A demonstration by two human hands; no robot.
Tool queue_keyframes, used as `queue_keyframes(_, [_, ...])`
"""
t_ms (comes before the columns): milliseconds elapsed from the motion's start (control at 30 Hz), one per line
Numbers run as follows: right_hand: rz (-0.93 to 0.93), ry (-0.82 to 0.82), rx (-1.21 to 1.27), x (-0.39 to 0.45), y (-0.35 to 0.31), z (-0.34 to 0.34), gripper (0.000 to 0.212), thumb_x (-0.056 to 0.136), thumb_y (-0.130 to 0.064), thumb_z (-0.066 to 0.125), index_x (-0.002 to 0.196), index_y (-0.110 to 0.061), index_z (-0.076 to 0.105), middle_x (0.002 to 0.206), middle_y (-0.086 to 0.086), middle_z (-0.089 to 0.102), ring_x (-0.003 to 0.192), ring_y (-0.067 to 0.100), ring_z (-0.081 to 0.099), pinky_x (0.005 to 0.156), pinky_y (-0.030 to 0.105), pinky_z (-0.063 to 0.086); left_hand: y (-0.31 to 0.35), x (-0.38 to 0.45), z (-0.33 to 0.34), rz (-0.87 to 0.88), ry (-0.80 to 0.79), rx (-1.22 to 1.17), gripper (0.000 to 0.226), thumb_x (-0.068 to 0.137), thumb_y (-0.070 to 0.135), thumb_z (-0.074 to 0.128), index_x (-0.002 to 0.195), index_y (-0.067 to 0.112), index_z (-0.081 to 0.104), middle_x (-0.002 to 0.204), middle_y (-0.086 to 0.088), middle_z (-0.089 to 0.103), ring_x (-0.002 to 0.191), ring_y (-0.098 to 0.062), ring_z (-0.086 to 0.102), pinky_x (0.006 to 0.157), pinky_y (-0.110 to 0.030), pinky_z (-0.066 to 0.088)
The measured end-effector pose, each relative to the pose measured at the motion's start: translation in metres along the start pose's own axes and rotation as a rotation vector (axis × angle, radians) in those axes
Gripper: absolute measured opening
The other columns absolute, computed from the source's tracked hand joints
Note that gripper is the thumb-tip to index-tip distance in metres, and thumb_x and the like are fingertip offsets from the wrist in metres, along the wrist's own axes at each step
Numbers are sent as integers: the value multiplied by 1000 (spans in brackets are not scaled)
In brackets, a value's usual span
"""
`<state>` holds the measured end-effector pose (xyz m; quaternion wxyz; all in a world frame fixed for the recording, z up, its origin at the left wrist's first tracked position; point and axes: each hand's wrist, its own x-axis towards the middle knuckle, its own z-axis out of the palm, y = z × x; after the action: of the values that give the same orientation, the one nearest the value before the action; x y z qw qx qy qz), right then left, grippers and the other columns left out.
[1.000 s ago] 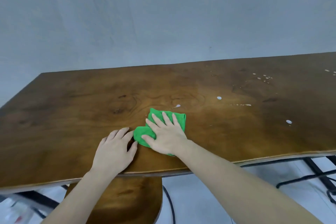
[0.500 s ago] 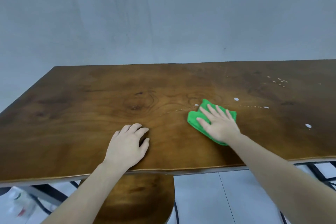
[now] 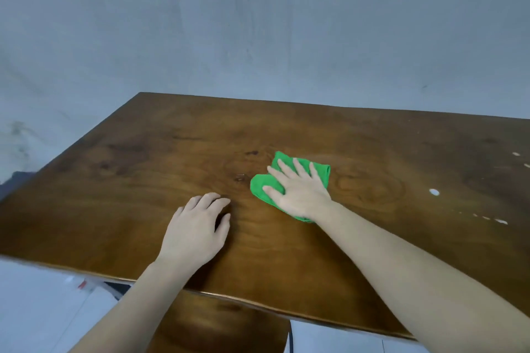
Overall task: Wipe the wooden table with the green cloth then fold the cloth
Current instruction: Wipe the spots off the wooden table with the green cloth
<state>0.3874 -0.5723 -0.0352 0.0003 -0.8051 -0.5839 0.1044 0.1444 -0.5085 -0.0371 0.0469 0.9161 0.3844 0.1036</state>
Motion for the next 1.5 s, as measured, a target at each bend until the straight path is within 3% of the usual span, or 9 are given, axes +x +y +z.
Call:
queue_keyframes(167, [-381,-46,-10,-45,0,3,66,98,-74,15,159,-48,11,168,-18,-3,154,12,-14,124,46,-14,4,10,1,-14,-6,-9,41,98,47,39,136,35,52,141,15,49,130,-11,45,107,-32,41])
queue_keyframes(267, [-412,-62,-24,-70,34,0,63,98,-75,15,157,-52,11,166,-23,-4,153,6,-17,124,41,-16,17,24,3,33,-22,-7,41,98,48,40,136,35,51,141,15,48,131,-11,44,107,-32,40])
queue_keyframes(633, [251,-6,41,-92,209,-18,84,78,-83,-5,156,-54,2,167,-19,-7,155,10,-11,126,41,-9,80,88,17,156,-101,-7,45,99,48,38,141,32,46,146,13,44,135,-13,39,105,-34,39])
queue_keyframes(867, [455,43,61,-24,220,-22,73,96,-75,7,161,-43,4,170,-8,-3,157,25,-6,125,54,-6,54,78,8,71,-110,6,48,98,52,38,141,34,45,148,14,42,137,-12,37,109,-34,38])
queue_keyframes(1033, [254,22,61,48,123,-27,71,98,-71,9,161,-41,5,170,-10,-4,157,29,-9,124,57,-8,21,53,-2,-26,-60,-16,44,98,51,38,138,34,48,143,14,46,135,-12,40,108,-34,39])
queue_keyframes(1167, [-113,-6,16,51,28,-14,70,97,-74,14,160,-44,9,170,-10,0,157,28,-8,123,56,-10,1,44,-10,-104,-16,-49,40,99,47,38,133,32,52,139,12,50,131,-15,44,107,-35,40])
queue_keyframes(1333, [-545,-30,-30,15,-6,-3,67,98,-73,23,158,-47,16,169,-14,2,156,21,-6,125,50,-11,3,50,-1,-96,26,-54,36,99,44,38,127,30,57,131,12,55,123,-16,49,101,-34,42])
queue_keyframes(1400, [-549,-44,-44,17,-4,-3,68,96,-76,22,158,-48,14,169,-15,1,156,19,-7,125,48,-11,11,57,3,-74,30,-50,43,97,48,30,125,29,58,129,13,56,122,-15,50,100,-34,44])
queue_keyframes(1500, [-384,-62,-19,41,14,-13,74,91,-83,17,158,-52,10,169,-14,-3,156,20,-10,124,47,-12,27,70,9,-30,25,-55,54,94,53,22,127,29,58,130,13,56,123,-14,49,100,-34,43])
